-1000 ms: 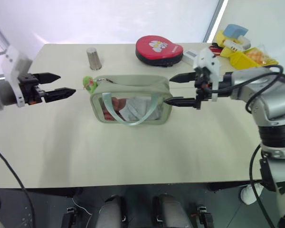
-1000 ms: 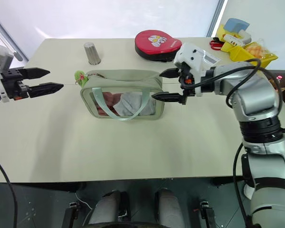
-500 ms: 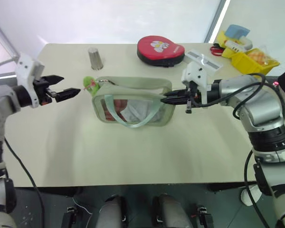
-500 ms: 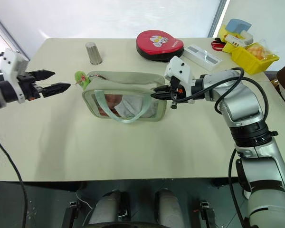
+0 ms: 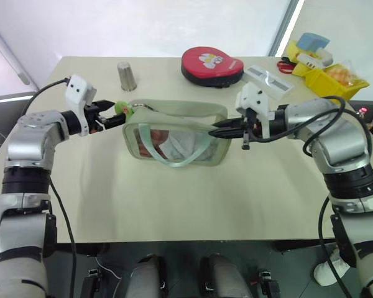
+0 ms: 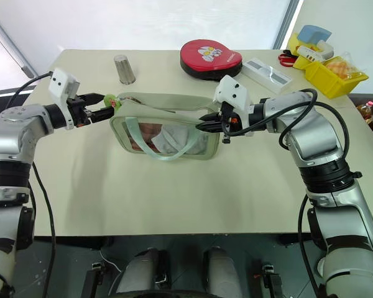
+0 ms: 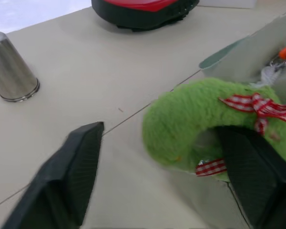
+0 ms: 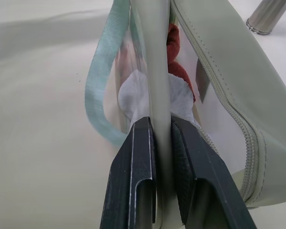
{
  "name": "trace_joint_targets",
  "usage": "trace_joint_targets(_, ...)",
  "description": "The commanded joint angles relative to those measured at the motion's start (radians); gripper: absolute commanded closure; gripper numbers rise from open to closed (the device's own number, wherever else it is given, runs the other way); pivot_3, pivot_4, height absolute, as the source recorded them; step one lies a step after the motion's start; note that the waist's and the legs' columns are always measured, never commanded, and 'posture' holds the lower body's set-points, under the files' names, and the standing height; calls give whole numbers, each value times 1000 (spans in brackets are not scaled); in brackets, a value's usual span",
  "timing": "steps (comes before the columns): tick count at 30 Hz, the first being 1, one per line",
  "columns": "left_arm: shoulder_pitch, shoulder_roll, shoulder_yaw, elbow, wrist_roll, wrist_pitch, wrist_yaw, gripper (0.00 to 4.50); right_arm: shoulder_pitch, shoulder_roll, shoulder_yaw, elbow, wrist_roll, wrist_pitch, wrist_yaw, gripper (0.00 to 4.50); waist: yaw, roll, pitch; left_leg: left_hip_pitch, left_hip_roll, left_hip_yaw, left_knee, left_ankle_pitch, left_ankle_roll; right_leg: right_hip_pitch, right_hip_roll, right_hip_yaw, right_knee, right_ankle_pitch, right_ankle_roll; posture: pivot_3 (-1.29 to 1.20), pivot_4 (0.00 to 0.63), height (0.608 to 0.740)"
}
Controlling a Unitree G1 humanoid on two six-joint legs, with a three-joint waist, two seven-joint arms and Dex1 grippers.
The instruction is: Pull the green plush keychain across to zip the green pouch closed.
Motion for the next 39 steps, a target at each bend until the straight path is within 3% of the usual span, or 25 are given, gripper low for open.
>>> trace_joint_targets(1, -26, 5, 26, -8, -6, -22, -19, 2698, -12, 3, -16, -34, 0, -8, -4, 3960, 0, 0, 0, 0, 0, 0, 0, 0, 0, 0, 0, 0, 0, 0, 0, 0, 150, 740)
trace_joint_targets(4, -42, 13, 44, -8, -20, 0, -21, 4231, -13, 2, -17, -27, -5, -16, -8, 3960, 0, 0, 0, 0, 0, 0, 0, 0, 0, 0, 0, 0, 0, 0, 0, 0, 150, 740)
trace_joint_targets(5, -50, 18, 51, -9, -28, 14, -24, 4441, -14, 3, -17, -24, -7, -19, -9, 3960, 1, 0, 0, 0, 0, 0, 0, 0, 0, 0, 0, 0, 0, 0, 0, 0, 150, 740)
trace_joint_targets(13, -133, 41, 63, -102, -151, 194, -139, 4441, -28, 22, -7, 17, -24, -51, -8, 3960, 1, 0, 0, 0, 0, 0, 0, 0, 0, 0, 0, 0, 0, 0, 0, 0, 150, 740)
trace_joint_targets(23, -202, -57, -72, -48, -18, 61, -140, 4441, -9, 45, -13, -7, -26, -38, -18, 3960, -2, 0, 0, 0, 0, 0, 1, 0, 0, 1, 1, 0, 0, 0, 0, 0, 150, 740)
trace_joint_targets(24, -211, -60, -70, -38, -18, 60, -142, 3786, -5, 43, -14, -9, -27, -37, -20, 3960, -1, 0, 0, 0, 0, 0, 1, 0, 0, 1, 1, 0, 0, 0, 0, 0, 150, 740)
trace_joint_targets(25, -219, -60, -70, -33, -20, 60, -151, 3490, -2, 42, -15, -9, -28, -37, -23, 3960, -1, 0, 0, 0, 0, 0, 1, 0, 0, 1, 1, 0, 0, 0, 0, 0, 150, 740)
trace_joint_targets(31, -246, 7, -66, -78, -7, 76, -198, 569, -1, 44, -18, -5, -28, -40, -32, 3960, -2, 0, 0, 0, 0, -1, 1, 0, 0, 1, 1, 0, 0, 0, 0, 0, 150, 740)
trace_joint_targets(36, -205, 132, -42, -196, -43, 149, -270, 569, -14, 47, -15, 19, -34, -57, -28, 3960, -3, 0, 0, 0, 0, -1, 0, 0, 0, 0, 1, 0, 0, 0, 0, 0, 150, 740)
trace_joint_targets(39, -79, 215, -9, -367, -105, 247, -298, 569, -26, 49, -12, 38, -38, -68, -24, 3960, -4, 0, 0, 0, 0, -1, 0, 0, 0, 0, 1, 1, 0, 0, 0, 0, 150, 740)
